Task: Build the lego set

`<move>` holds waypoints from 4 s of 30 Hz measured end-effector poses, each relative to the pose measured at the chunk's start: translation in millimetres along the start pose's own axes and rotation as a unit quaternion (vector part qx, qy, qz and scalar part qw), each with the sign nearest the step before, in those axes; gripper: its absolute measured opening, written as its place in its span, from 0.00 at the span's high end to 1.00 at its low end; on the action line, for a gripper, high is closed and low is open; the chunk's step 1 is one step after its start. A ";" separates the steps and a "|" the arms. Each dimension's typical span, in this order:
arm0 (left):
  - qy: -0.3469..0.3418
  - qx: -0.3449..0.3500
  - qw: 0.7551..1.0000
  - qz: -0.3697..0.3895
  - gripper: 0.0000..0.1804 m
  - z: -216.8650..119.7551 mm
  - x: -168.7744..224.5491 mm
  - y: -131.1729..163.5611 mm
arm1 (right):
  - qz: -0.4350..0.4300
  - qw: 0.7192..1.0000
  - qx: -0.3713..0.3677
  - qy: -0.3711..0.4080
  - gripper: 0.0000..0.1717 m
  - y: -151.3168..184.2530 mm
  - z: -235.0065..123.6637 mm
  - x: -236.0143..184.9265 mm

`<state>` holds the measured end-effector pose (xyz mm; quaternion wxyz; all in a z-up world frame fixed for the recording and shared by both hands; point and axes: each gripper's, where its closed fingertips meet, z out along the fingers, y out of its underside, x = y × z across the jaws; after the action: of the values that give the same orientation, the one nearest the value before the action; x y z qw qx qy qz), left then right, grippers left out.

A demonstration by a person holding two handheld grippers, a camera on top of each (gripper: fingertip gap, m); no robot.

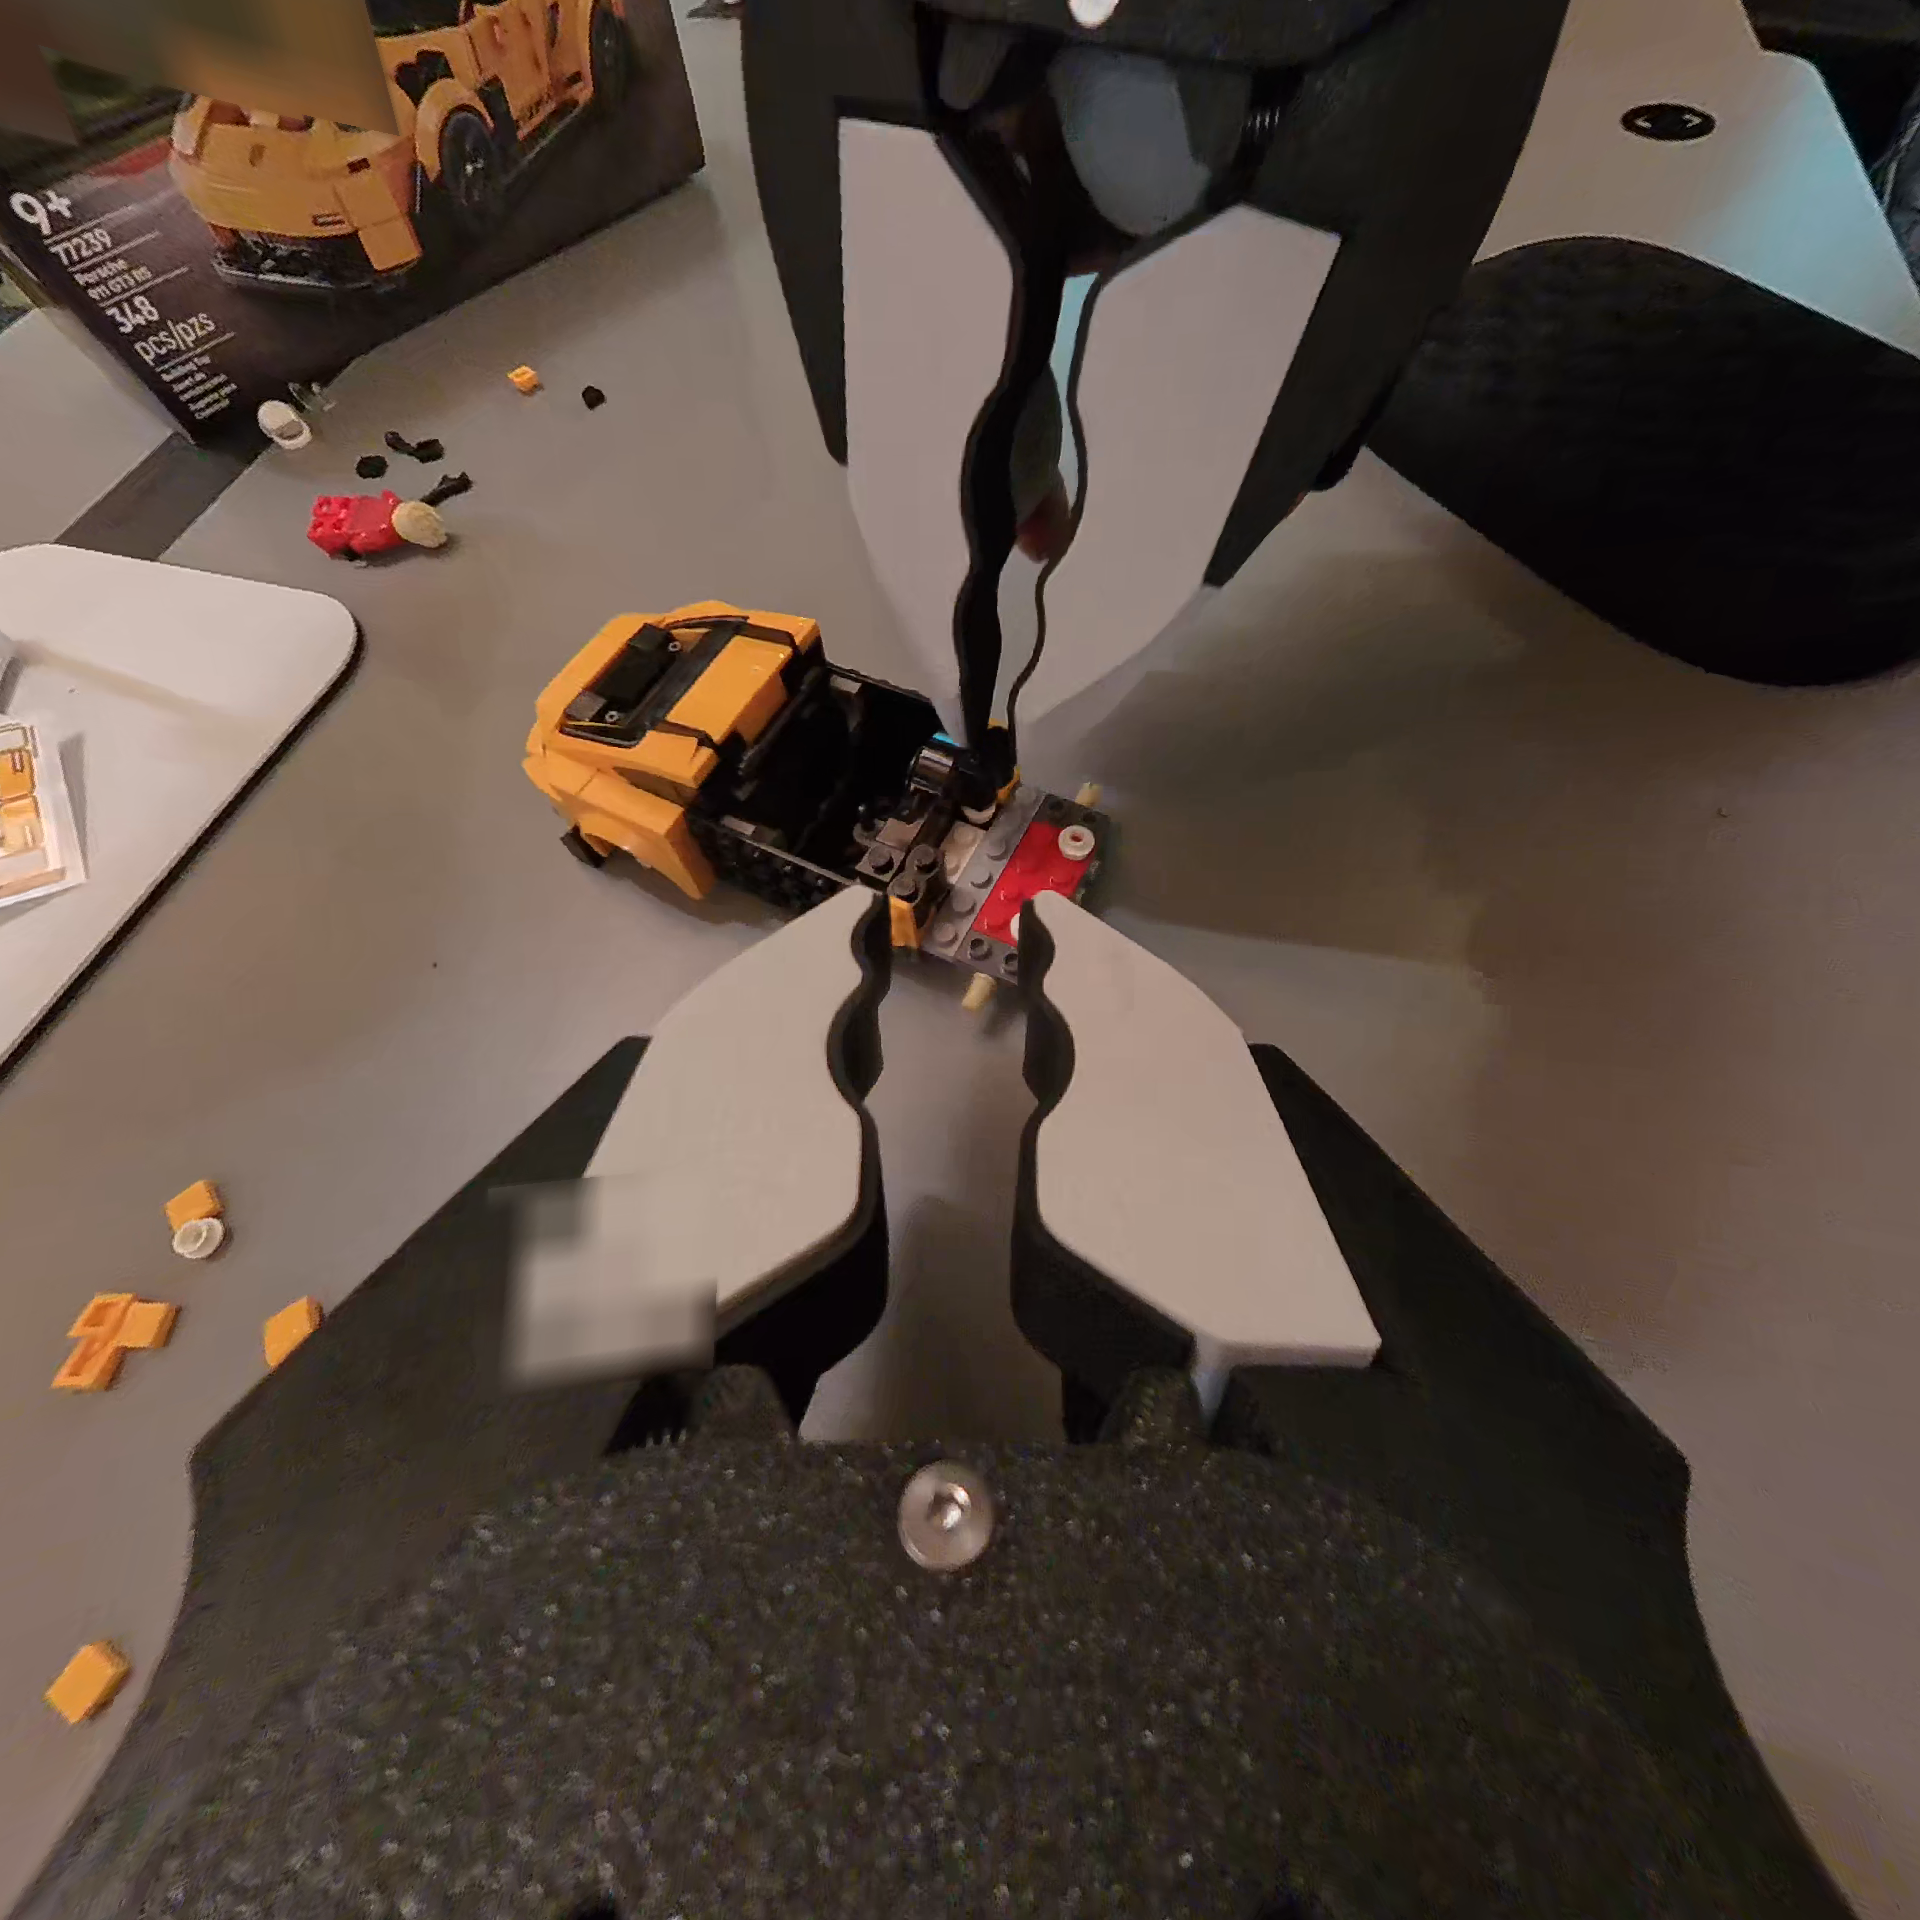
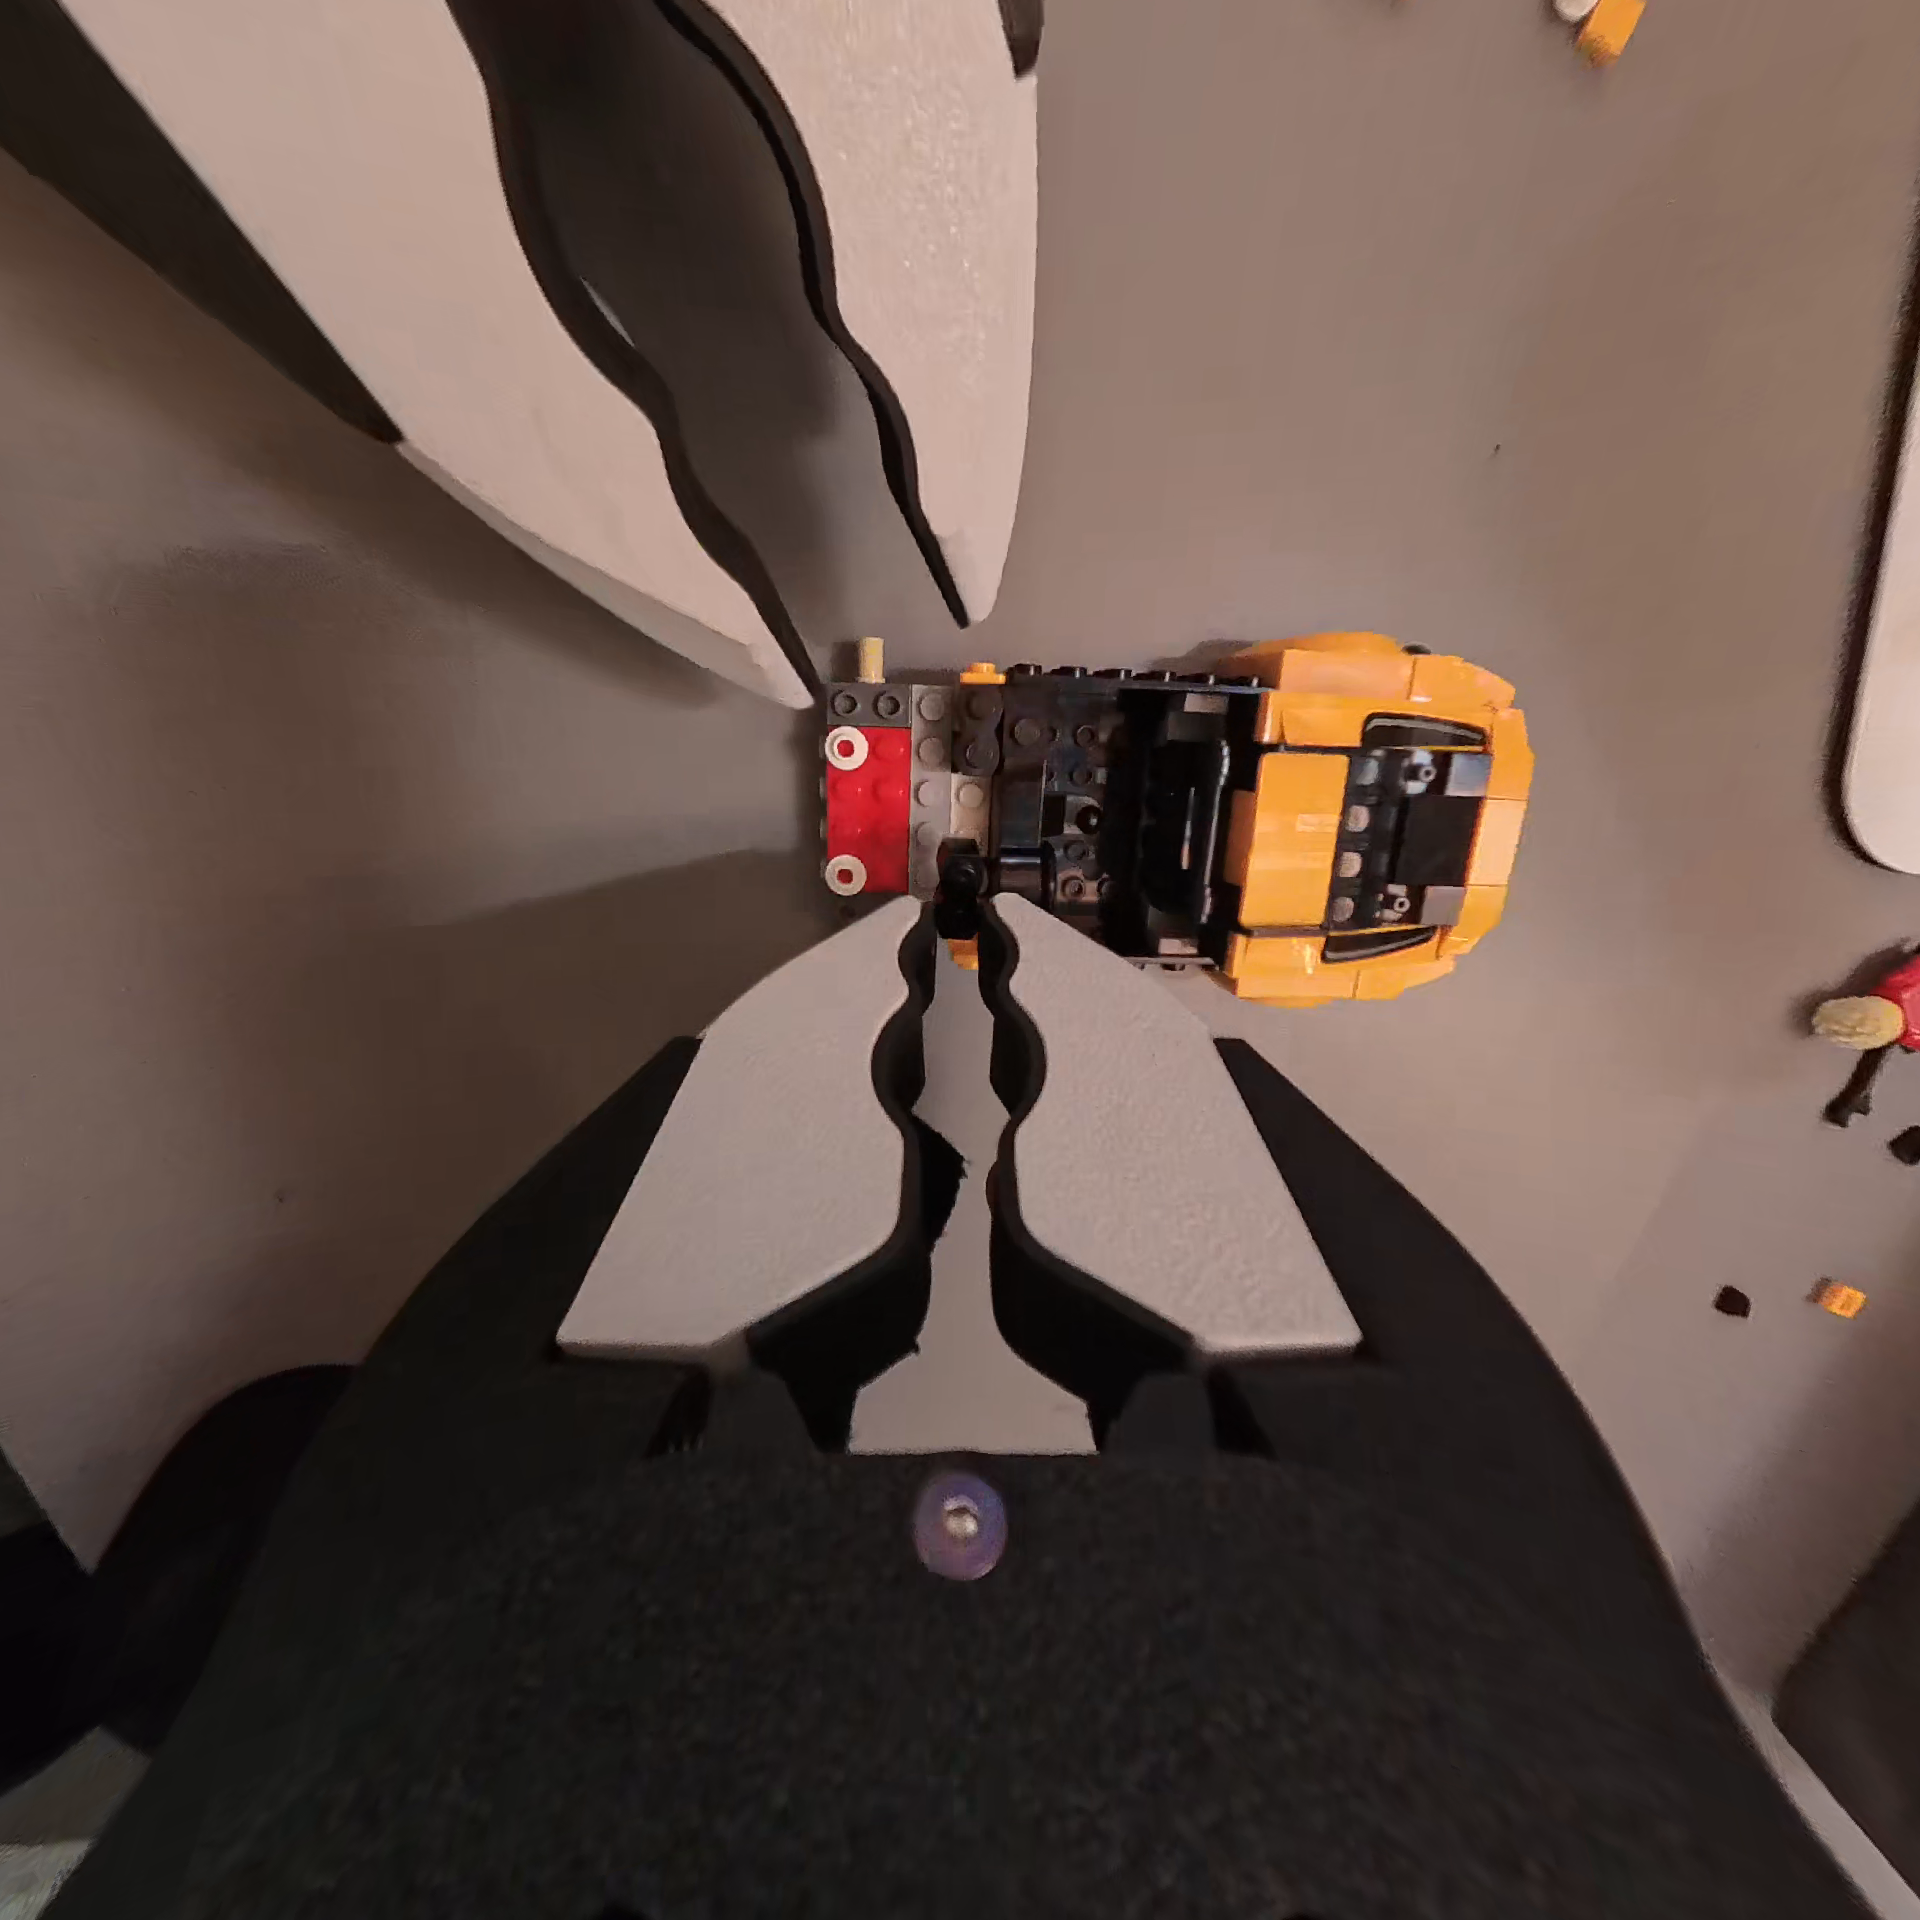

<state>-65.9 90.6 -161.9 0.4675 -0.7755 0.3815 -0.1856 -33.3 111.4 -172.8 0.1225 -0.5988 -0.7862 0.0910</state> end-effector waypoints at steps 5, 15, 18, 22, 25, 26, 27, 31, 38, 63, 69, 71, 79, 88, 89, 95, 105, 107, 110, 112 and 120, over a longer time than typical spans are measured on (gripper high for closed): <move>-0.001 -0.002 1.000 -0.003 0.88 -0.3 -0.1 0.0 | -0.007 0.999 -0.051 0.009 0.96 4.1 3.3 3.8; 0.004 -0.007 1.000 -0.002 0.88 0.4 3.2 0.5 | 0.004 0.995 -0.100 0.016 0.94 3.4 4.7 8.0; 0.007 -0.008 1.000 -0.002 0.88 0.4 4.4 0.4 | 0.007 0.994 -0.104 0.018 0.93 2.7 5.1 8.5; 0.009 -0.009 1.000 -0.001 0.88 0.3 5.7 0.0 | 0.015 0.994 -0.108 0.023 0.91 2.0 6.1 9.6; 0.011 -0.009 1.000 -0.002 0.88 0.8 7.0 -0.1 | 0.025 0.994 -0.103 0.026 0.91 0.4 7.2 10.0; 0.012 -0.009 1.000 -0.002 0.88 1.0 7.6 -0.1 | 0.029 0.994 -0.102 0.026 0.91 0.1 7.4 10.3; 0.013 -0.009 1.000 -0.001 0.88 1.3 8.4 0.0 | 0.032 0.994 -0.101 0.026 0.91 0.3 7.6 10.7; 0.017 -0.001 1.000 0.004 0.90 4.3 11.6 -1.7 | 0.040 0.994 -0.098 0.027 0.91 0.3 7.8 12.1; 0.014 -0.010 1.000 0.008 0.90 27.9 10.9 -2.8 | 0.049 0.995 -0.091 0.013 0.91 0.1 8.3 13.4; -0.020 -0.039 0.999 -0.010 0.92 40.4 -0.5 -0.1 | 0.039 0.997 -0.067 -0.013 0.88 0.6 9.3 15.6; -0.021 -0.041 0.999 -0.009 0.92 40.8 -0.4 0.4 | 0.050 0.997 -0.053 -0.025 0.88 -2.1 5.6 16.8; -0.021 -0.042 0.999 -0.008 0.92 40.9 -0.4 0.5 | 0.055 0.997 -0.048 -0.032 0.88 -3.5 5.8 17.1; -0.022 -0.042 0.999 -0.009 0.92 41.1 -0.6 0.5 | 0.060 0.995 -0.046 -0.062 0.92 -2.4 7.8 19.8; -0.021 -0.044 0.999 -0.013 0.92 41.5 -1.4 1.0 | 0.039 0.994 -0.046 -0.095 0.92 -3.6 9.0 23.2; -0.021 -0.044 0.999 -0.014 0.92 41.5 -1.5 0.9 | 0.037 0.993 -0.050 -0.099 0.92 -3.6 9.0 23.6; -0.027 -0.042 0.999 -0.016 0.93 40.9 -3.3 0.8 | 0.031 0.990 -0.064 -0.125 0.93 -4.5 9.9 25.5; -0.063 -0.015 0.997 -0.032 0.90 25.5 -21.7 -3.7 | 0.020 0.992 -0.054 -0.109 0.92 -5.6 10.6 25.5; -0.067 -0.014 0.997 -0.033 0.90 23.2 -23.5 -3.9 | 0.015 0.993 -0.048 -0.111 0.91 -7.7 7.2 24.7; -0.070 -0.014 0.997 -0.032 0.90 21.2 -24.4 -2.8 | 0.013 0.994 -0.029 -0.105 0.91 -14.4 -2.8 28.0; -0.072 -0.015 0.997 -0.032 0.90 20.2 -25.3 -2.0 | 0.012 0.995 -0.019 -0.095 0.91 -16.9 -9.1 32.3; -0.074 -0.018 0.997 -0.031 0.90 17.6 -26.4 0.5 | 0.027 0.994 -0.015 -0.108 0.86 -6.1 -4.7 35.2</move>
<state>-71.6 120.9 -169.2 0.4745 -0.8070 0.3248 -0.1350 -46.5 143.7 -163.7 0.0253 -0.6083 -0.7796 0.1465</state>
